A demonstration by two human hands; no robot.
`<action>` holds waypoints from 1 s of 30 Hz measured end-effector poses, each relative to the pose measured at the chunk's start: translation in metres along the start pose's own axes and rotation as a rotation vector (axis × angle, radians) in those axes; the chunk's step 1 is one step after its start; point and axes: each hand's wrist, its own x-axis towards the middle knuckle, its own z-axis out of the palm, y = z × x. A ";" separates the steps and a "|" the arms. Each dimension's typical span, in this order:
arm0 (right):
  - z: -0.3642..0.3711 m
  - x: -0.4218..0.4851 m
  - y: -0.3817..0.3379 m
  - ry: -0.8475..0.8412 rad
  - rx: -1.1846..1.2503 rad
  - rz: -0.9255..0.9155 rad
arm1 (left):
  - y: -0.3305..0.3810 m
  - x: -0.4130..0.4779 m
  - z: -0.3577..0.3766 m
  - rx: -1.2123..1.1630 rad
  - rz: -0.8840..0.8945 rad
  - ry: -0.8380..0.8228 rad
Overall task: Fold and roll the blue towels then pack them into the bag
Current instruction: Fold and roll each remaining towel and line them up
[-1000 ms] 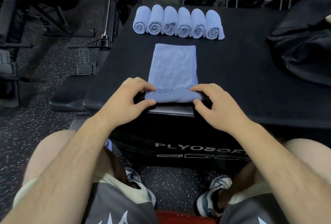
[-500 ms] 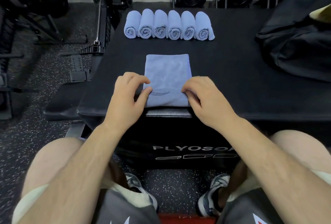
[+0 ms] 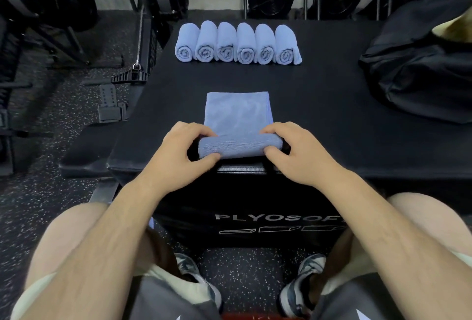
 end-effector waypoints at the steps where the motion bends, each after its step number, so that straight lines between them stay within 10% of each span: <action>1: -0.001 0.000 0.000 -0.011 0.020 0.018 | 0.002 -0.001 0.000 -0.046 -0.025 -0.022; 16: 0.009 0.005 0.005 0.156 -0.129 -0.162 | 0.005 0.020 0.016 -0.083 0.040 0.174; 30: -0.006 0.002 0.013 -0.027 -0.064 -0.080 | 0.005 0.007 0.004 -0.020 -0.048 -0.115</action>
